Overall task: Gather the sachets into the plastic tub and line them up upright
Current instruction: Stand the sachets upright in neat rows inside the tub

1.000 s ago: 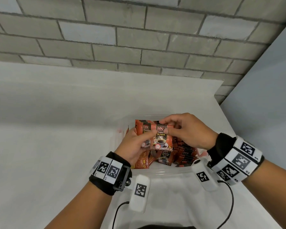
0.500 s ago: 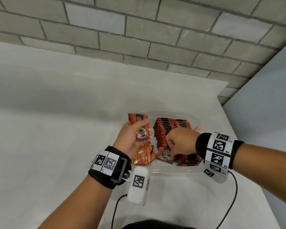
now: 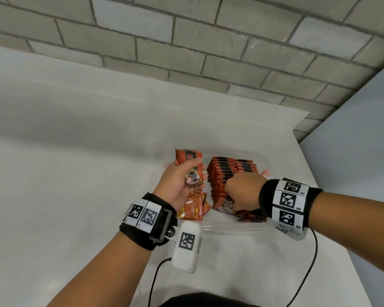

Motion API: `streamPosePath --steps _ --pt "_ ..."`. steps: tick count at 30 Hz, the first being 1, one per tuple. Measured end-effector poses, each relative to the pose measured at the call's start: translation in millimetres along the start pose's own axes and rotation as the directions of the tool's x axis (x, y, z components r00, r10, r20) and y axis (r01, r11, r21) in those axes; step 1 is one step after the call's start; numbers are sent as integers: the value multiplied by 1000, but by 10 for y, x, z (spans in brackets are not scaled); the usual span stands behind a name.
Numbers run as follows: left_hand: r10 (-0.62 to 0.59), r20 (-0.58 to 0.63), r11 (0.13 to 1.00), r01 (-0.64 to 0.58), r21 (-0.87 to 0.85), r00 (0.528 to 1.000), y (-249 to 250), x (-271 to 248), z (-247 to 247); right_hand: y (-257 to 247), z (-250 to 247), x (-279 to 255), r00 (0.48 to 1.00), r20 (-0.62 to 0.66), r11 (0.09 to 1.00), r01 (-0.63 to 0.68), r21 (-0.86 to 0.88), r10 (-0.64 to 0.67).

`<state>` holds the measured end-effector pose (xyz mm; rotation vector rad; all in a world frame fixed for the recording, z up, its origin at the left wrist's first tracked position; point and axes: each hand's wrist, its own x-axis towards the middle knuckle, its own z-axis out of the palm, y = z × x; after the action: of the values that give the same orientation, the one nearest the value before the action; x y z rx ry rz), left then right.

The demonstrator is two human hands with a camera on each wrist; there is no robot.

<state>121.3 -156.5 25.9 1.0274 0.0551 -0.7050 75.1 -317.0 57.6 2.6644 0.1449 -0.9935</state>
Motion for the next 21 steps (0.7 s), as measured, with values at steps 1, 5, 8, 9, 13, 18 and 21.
streamPosePath --steps 1,5,8,9,13,18,21 --pt "-1 -4 1000 1 0 1000 1 -2 2 -1 -2 -6 1000 -3 1000 3 1 -3" --pt "-8 -18 1000 8 -4 1000 4 -8 11 36 33 -5 1000 -23 1000 -8 27 8" --pt "-11 -19 1000 11 -8 1000 8 -17 15 60 38 -18 999 -30 998 -16 58 17" --pt "-11 -20 1000 11 -10 1000 10 -19 17 63 34 -29 999 -31 998 -12 66 15" --pt "-11 -8 999 10 -44 1000 26 -35 31 97 -5 -90 997 -78 991 -10 130 20" --pt "-61 32 989 65 -136 998 49 -52 30 250 -127 -261 967 -242 866 54 497 78" --pt "-71 81 993 78 -91 994 57 -78 55 274 -90 -355 915 -359 540 210 815 187"
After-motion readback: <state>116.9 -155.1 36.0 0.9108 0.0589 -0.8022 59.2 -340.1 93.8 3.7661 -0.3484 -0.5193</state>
